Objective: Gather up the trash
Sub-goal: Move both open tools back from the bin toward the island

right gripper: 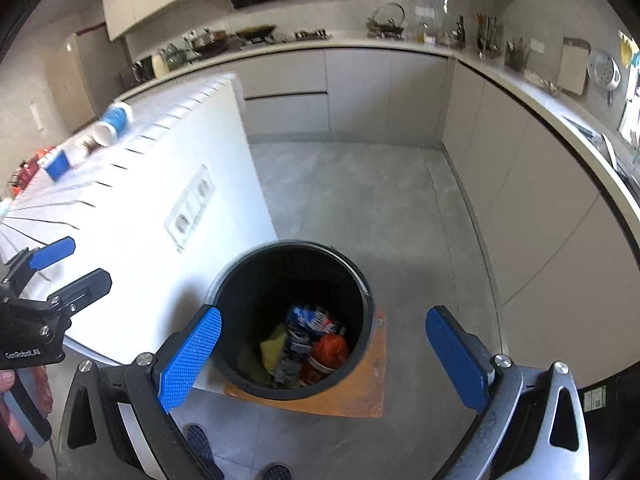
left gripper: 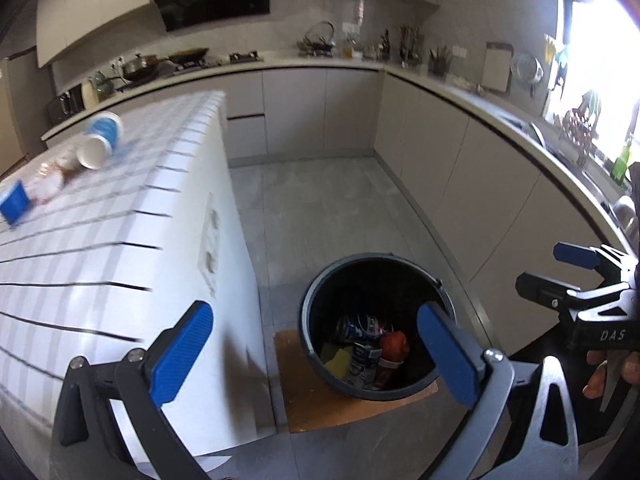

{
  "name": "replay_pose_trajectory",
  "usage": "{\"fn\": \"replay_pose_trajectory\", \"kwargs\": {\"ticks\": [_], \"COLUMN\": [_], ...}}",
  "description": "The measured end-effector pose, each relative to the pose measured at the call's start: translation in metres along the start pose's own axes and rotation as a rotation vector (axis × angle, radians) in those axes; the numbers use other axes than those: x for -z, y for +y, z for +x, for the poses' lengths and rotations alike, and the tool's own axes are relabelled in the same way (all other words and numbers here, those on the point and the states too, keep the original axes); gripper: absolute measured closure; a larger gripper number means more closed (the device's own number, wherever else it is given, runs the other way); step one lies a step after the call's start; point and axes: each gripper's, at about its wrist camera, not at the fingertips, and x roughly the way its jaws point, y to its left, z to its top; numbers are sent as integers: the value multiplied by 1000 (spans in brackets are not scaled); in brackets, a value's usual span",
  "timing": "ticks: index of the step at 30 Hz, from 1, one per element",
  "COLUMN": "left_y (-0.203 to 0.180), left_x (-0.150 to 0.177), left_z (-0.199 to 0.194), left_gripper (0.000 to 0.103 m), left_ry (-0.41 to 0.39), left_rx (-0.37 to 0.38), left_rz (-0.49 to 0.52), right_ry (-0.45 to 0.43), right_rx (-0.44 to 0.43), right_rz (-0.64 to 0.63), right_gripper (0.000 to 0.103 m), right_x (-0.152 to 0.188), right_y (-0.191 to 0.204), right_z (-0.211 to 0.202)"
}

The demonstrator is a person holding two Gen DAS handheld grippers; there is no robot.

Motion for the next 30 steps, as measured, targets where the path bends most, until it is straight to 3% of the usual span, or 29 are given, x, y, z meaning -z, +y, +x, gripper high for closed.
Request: {"fn": "replay_pose_trajectory", "kwargs": {"ticks": [7,15,21,30], "left_y": [47,122,190,258], "left_x": [-8,0,9,15], "left_z": [-47,-80,-90,-90], "left_gripper": [0,0,0,0], "left_ry": [-94,-154,-153,-151], "left_rx": [-94,-242,-343,-392], "left_rz": [-68,-185,-279,-349], "right_ry": [-83,-72,-89,-87], "right_rx": [-117,-167,-195,-199], "right_rz": [-22,-107,-160,-222], "right_gripper": [0,0,0,0], "right_x": [-39,-81,-106,-143], "right_y": [51,129,181,261], "right_z": [-40,-52,-48,-21]}}
